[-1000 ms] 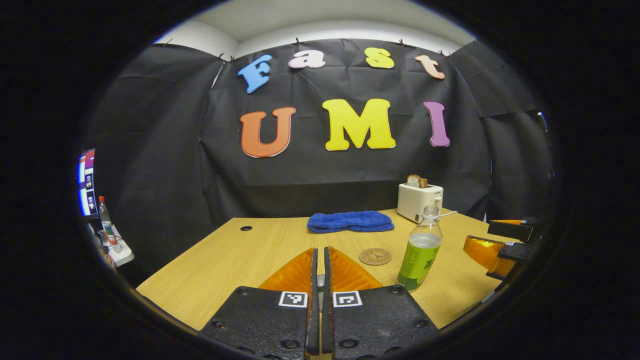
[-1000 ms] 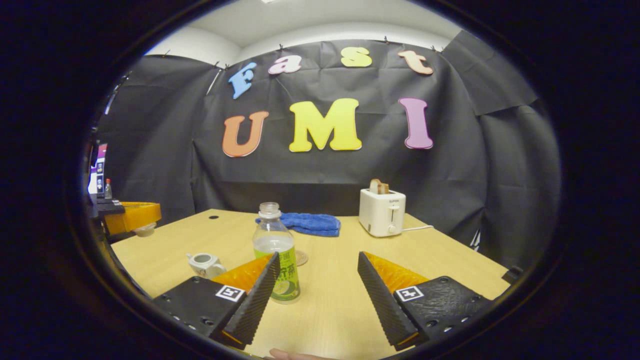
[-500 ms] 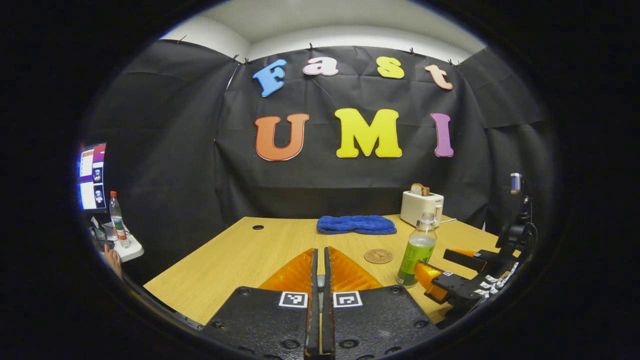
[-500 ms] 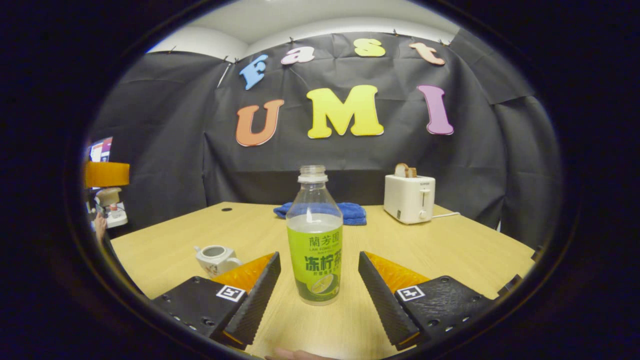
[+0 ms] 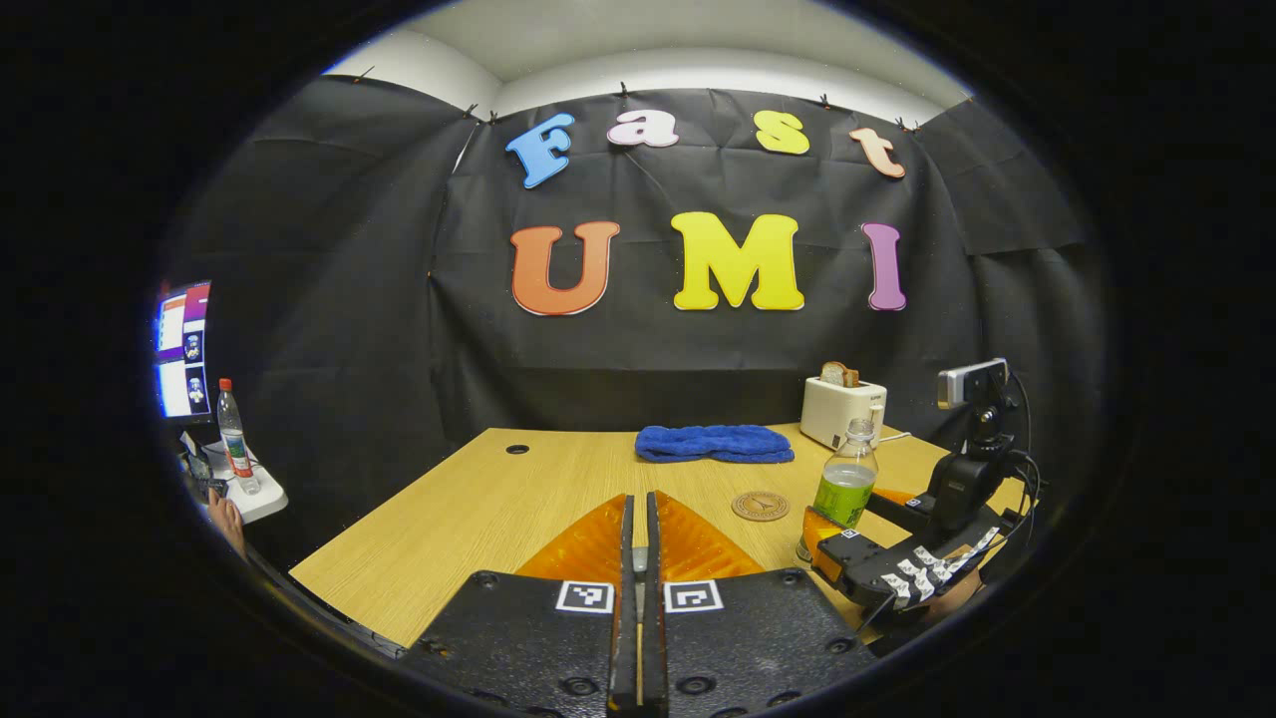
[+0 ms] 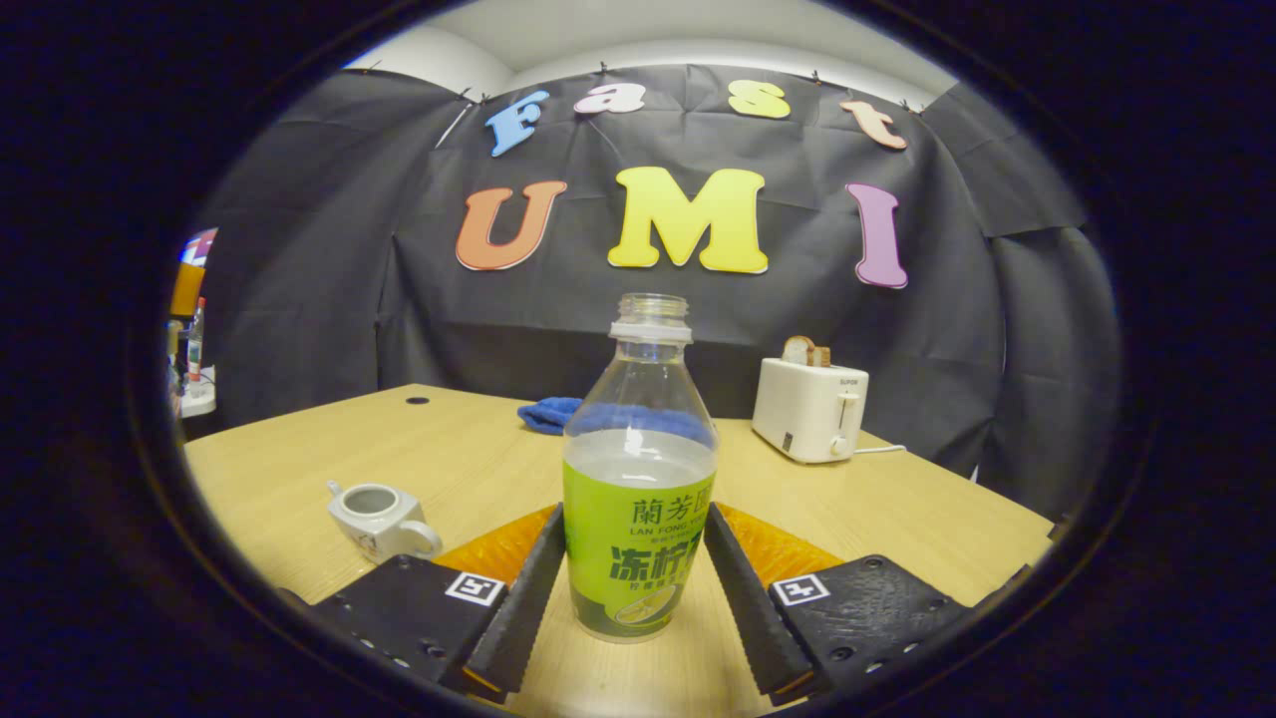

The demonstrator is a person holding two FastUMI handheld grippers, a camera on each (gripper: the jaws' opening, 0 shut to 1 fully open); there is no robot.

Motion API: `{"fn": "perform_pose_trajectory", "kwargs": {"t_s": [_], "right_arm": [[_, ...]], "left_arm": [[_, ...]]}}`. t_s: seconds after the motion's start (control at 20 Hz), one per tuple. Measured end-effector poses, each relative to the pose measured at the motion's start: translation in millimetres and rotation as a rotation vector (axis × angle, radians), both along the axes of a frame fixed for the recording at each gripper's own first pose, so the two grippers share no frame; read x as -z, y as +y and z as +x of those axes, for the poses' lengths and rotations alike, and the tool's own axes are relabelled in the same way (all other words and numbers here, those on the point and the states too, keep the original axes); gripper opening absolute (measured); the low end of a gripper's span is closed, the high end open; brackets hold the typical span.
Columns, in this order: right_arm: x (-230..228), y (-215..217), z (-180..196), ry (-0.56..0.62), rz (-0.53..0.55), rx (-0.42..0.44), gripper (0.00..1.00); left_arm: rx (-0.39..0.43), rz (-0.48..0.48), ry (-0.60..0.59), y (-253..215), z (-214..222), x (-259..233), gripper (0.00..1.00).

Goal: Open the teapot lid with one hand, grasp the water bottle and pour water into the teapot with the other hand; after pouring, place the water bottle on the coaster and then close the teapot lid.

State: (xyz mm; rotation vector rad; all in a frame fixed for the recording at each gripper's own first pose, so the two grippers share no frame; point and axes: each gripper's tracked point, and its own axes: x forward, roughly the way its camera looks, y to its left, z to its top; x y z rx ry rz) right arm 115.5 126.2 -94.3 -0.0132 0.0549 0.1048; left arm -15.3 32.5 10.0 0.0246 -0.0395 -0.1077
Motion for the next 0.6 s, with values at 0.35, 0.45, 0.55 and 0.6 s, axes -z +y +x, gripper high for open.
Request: {"fn": "perform_pose_trajectory", "kwargs": {"t_s": [0.35,0.45,0.55,0.6], "right_arm": [[-20.3,-17.6,-7.4,-0.04,-0.123,0.035,0.74],[-23.7,-24.0,-7.4,-0.036,-0.159,0.048,0.73],[-26.2,-28.6,-7.1,-0.026,-0.205,0.055,0.75],[-27.1,-29.4,-6.7,-0.018,-0.234,0.057,0.75]], "left_arm": [[-0.017,0.024,0.006,9.3,-0.7,1.9,0.04],[-0.014,0.015,0.011,10.8,-1.4,2.4,0.04],[-0.001,0.014,0.014,9.0,-3.9,2.4,0.04],[0.004,0.015,0.017,8.0,-4.2,2.2,0.04]]}}
